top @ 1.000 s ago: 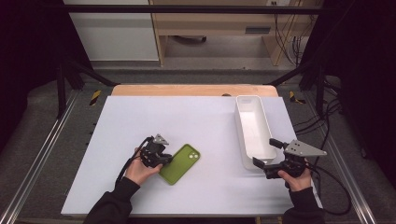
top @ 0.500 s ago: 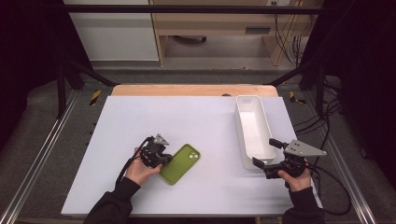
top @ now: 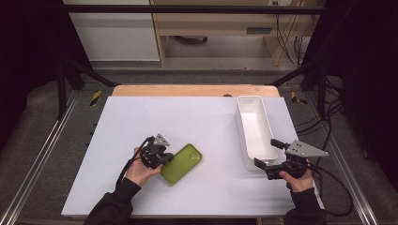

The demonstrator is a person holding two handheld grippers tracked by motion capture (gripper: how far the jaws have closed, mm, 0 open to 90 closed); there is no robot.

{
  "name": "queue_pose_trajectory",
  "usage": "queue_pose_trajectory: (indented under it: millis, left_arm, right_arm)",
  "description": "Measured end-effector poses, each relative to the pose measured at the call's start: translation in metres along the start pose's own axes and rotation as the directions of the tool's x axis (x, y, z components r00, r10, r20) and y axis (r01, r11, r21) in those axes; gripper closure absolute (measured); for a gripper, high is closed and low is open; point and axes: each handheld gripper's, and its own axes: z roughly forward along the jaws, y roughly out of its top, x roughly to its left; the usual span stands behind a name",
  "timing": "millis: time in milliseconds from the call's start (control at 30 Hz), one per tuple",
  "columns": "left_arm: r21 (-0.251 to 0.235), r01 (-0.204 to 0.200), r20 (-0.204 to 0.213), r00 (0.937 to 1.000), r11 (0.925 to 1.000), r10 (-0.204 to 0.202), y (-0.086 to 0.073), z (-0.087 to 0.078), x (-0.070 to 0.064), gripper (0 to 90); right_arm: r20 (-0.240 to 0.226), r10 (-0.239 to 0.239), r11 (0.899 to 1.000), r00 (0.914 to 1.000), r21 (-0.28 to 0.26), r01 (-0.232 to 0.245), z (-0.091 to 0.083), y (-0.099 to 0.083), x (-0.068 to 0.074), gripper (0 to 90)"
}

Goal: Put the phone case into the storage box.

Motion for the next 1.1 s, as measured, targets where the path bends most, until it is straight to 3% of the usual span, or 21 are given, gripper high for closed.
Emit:
queue_pose_trajectory:
  millis: [567,1100]
  left_arm:
    - [-0.081,-0.031,-0.018,0.9994,0.9962,0.03,0.008,-0.023,-0.007,87.5]
    - [-0.118,-0.073,-0.014,0.9973,0.9903,0.072,0.015,-0.034,-0.023,87.6]
  right_arm:
    - [0.0,-0.003,1.0,1.0,-0.007,0.003,-0.001,0.002,0.001,0.5]
    - [-0.009,-0.013,1.0,0.9999,0.001,0.013,0.004,0.006,0.007,0.5]
